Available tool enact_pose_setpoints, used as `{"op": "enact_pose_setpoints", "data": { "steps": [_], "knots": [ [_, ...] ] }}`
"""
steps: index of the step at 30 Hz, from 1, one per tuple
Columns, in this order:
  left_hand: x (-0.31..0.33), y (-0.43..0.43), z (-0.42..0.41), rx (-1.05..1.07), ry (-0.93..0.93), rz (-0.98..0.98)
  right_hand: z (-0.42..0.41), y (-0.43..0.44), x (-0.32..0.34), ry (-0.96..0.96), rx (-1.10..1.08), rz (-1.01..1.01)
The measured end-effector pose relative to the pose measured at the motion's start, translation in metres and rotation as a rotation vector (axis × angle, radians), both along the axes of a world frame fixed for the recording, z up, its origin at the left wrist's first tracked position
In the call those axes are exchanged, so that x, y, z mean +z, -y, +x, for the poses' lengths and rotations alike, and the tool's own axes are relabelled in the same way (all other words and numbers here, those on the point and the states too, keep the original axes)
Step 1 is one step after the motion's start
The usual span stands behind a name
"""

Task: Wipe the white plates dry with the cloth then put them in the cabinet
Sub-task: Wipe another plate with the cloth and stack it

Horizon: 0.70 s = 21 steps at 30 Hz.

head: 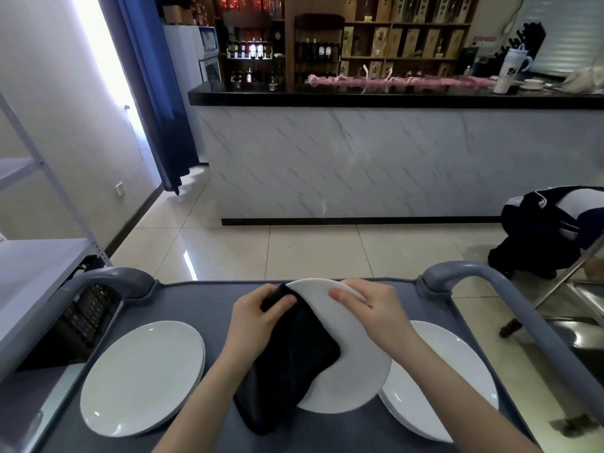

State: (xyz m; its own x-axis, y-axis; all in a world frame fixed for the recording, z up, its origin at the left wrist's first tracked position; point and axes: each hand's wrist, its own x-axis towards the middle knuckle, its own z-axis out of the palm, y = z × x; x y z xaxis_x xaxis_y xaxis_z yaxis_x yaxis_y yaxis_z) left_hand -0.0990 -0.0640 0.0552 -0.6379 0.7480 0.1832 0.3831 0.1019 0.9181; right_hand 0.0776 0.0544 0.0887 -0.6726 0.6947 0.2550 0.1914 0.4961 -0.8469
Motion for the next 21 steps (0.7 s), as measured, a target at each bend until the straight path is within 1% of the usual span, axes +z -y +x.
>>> {"op": "enact_pose_setpoints", "data": {
  "steps": [2,4,6,8,11,14,16,18,19,21],
  "knots": [
    [-0.004,0.003,-0.004,0.053,0.12,0.025,0.002,0.006,-0.01,-0.15,-0.119,-0.104],
    [-0.011,0.006,-0.003,0.112,0.276,0.063,0.003,0.014,-0.019,-0.296,-0.294,-0.249],
    [-0.019,0.01,0.002,0.18,0.337,0.076,0.003,0.019,-0.025,-0.336,-0.39,-0.303],
    [-0.023,0.014,0.005,0.215,0.326,0.078,0.005,0.016,-0.028,-0.27,-0.343,-0.257],
    [-0.021,0.018,0.002,0.216,0.284,0.098,0.014,0.0,-0.024,-0.1,-0.238,-0.156],
    [-0.009,0.017,-0.001,0.139,0.119,0.071,0.015,-0.011,-0.011,-0.029,-0.117,-0.11],
    [-0.002,0.013,0.004,0.038,-0.021,0.028,0.007,-0.012,-0.003,0.101,0.01,-0.035],
    [0.001,0.009,0.01,-0.029,-0.115,0.008,-0.002,-0.011,0.0,0.213,0.104,0.031],
    [0.001,0.008,0.01,-0.042,-0.13,0.005,-0.004,-0.01,0.0,0.218,0.127,0.036],
    [-0.002,0.008,0.01,-0.041,-0.106,0.002,-0.003,-0.007,-0.004,0.155,0.135,0.015]
  ]
}}
